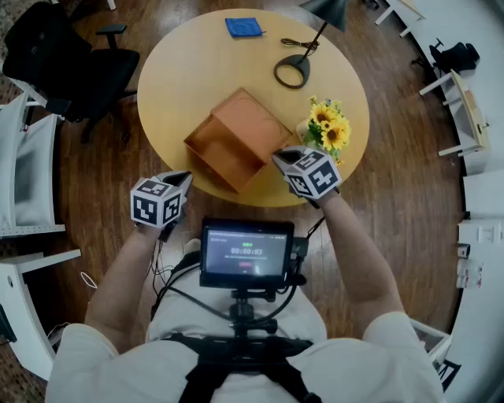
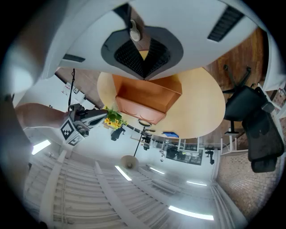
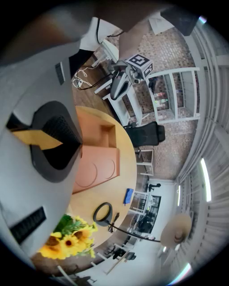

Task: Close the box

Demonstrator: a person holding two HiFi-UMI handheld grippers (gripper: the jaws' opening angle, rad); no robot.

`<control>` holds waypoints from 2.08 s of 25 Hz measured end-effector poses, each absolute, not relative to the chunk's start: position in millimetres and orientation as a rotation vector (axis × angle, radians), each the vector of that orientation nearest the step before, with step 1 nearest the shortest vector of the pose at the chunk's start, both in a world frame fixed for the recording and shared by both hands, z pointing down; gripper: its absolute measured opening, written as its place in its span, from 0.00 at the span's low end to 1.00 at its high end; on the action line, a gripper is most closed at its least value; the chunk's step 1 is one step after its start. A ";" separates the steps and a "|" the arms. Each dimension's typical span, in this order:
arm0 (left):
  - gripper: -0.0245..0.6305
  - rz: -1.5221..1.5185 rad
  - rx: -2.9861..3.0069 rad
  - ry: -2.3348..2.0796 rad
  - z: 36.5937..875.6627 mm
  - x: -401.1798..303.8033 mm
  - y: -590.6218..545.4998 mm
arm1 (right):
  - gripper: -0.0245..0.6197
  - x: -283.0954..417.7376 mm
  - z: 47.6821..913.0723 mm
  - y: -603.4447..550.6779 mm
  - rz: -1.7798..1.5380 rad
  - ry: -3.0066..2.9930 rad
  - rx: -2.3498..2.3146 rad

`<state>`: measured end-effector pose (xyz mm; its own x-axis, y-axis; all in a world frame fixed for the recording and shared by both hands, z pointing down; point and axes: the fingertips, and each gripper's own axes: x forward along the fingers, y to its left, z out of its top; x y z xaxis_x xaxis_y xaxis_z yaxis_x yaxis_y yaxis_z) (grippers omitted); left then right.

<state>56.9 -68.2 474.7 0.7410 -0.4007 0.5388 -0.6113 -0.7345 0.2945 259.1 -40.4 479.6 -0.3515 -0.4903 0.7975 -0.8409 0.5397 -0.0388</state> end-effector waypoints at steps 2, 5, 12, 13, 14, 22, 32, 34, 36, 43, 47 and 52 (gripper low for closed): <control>0.04 0.597 2.459 -0.808 478.7 62.6 -70.8 | 0.04 269.9 490.8 -54.7 0.571 -1.991 0.998; 0.04 0.564 2.418 -0.871 483.4 72.3 -73.0 | 0.04 286.7 511.8 -75.2 0.564 -1.953 0.894; 0.09 0.492 2.298 -1.026 497.5 71.1 -63.5 | 0.04 296.9 557.0 -114.3 0.479 -1.848 0.620; 0.13 0.476 2.283 -1.022 499.6 68.3 -62.4 | 0.04 294.6 558.6 -117.0 0.488 -1.850 0.600; 0.15 0.456 2.271 -1.011 501.5 65.9 -62.1 | 0.04 292.1 558.6 -118.6 0.505 -1.855 0.582; 0.17 0.420 2.274 -0.859 530.9 75.2 -63.1 | 0.04 287.4 554.9 -115.8 0.613 -1.795 0.470; 0.23 0.525 2.332 -0.697 585.3 96.4 -86.3 | 0.04 277.9 565.6 -126.2 0.631 -1.733 0.500; 0.23 0.538 2.345 -0.677 587.5 101.6 -89.9 | 0.04 277.8 563.9 -127.0 0.635 -1.728 0.507; 0.23 0.540 2.357 -0.660 587.7 105.5 -91.8 | 0.04 277.6 562.7 -127.0 0.632 -1.720 0.510; 0.16 0.587 2.406 -0.615 579.7 116.9 -90.6 | 0.04 281.0 558.1 -122.9 0.663 -1.712 0.521; 0.15 0.599 2.417 -0.589 578.6 120.1 -88.1 | 0.04 282.3 556.7 -120.0 0.665 -1.709 0.521; 0.15 0.613 2.438 -0.574 575.5 123.1 -91.4 | 0.04 283.4 553.0 -118.5 0.674 -1.717 0.530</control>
